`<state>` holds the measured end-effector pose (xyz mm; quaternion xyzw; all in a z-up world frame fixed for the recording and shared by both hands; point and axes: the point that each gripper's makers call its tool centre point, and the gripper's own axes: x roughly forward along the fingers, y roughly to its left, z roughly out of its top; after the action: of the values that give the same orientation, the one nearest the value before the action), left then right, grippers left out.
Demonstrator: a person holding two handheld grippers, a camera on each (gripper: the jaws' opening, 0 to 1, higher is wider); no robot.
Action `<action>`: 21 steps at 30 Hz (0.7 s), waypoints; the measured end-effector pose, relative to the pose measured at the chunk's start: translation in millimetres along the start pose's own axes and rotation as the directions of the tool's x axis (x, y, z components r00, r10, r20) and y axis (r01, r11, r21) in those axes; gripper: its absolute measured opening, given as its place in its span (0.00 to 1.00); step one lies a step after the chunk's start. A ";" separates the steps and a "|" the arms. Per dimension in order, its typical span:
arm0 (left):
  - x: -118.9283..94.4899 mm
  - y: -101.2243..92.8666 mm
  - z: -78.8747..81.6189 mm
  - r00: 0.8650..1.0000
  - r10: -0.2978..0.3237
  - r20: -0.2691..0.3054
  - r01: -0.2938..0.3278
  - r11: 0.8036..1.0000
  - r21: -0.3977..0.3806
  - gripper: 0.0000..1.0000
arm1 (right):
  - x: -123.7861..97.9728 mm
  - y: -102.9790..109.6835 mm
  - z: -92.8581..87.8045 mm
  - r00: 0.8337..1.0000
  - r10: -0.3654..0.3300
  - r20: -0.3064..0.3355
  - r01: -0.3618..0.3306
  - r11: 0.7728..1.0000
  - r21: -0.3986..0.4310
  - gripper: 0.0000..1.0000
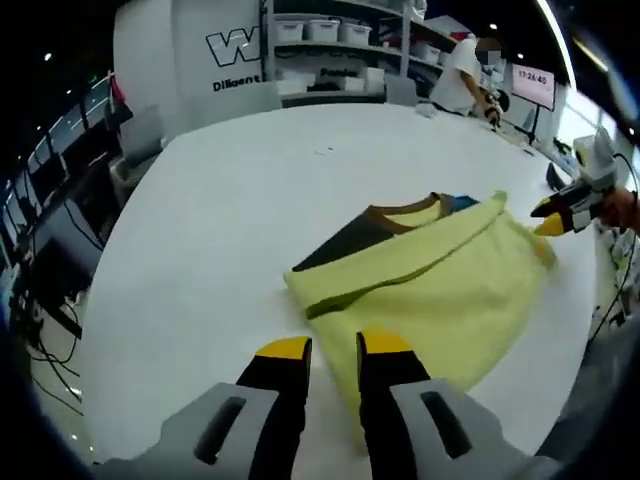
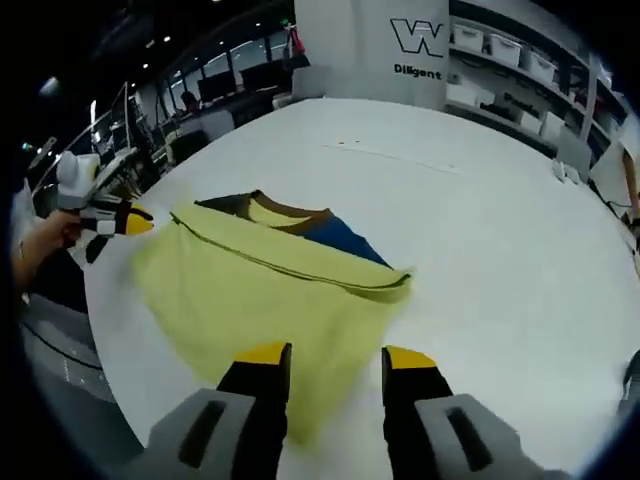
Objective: Fold the garment on the visible template until the final outline fits inside the template.
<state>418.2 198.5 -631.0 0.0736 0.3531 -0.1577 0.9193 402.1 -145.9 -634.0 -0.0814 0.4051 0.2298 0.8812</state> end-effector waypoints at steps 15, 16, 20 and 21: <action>33.2 8.8 -2.9 0.998 -0.019 -0.063 0.019 1.000 -0.011 0.17 | 25.0 -29.2 16.8 1.000 -0.008 0.005 0.009 1.000 -0.006 0.25; 36.2 9.2 -4.2 0.997 -0.022 -0.070 0.021 1.000 -0.010 0.14 | 27.0 -32.2 19.4 1.000 -0.017 0.009 0.017 1.000 -0.021 0.23; 39.9 11.0 -5.5 0.997 -0.019 -0.079 0.018 1.000 -0.019 0.05 | 33.5 -38.5 25.7 1.000 -0.022 0.022 0.023 0.999 -0.029 0.17; 40.9 10.7 -4.9 0.997 -0.025 -0.075 0.023 1.000 -0.020 0.05 | 35.1 -39.6 26.5 1.000 -0.023 0.021 0.024 0.999 -0.028 0.13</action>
<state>447.5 200.0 -661.9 0.0663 0.3899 -0.1624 0.9040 458.6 -160.2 -644.6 -0.0962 0.3917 0.2260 0.8867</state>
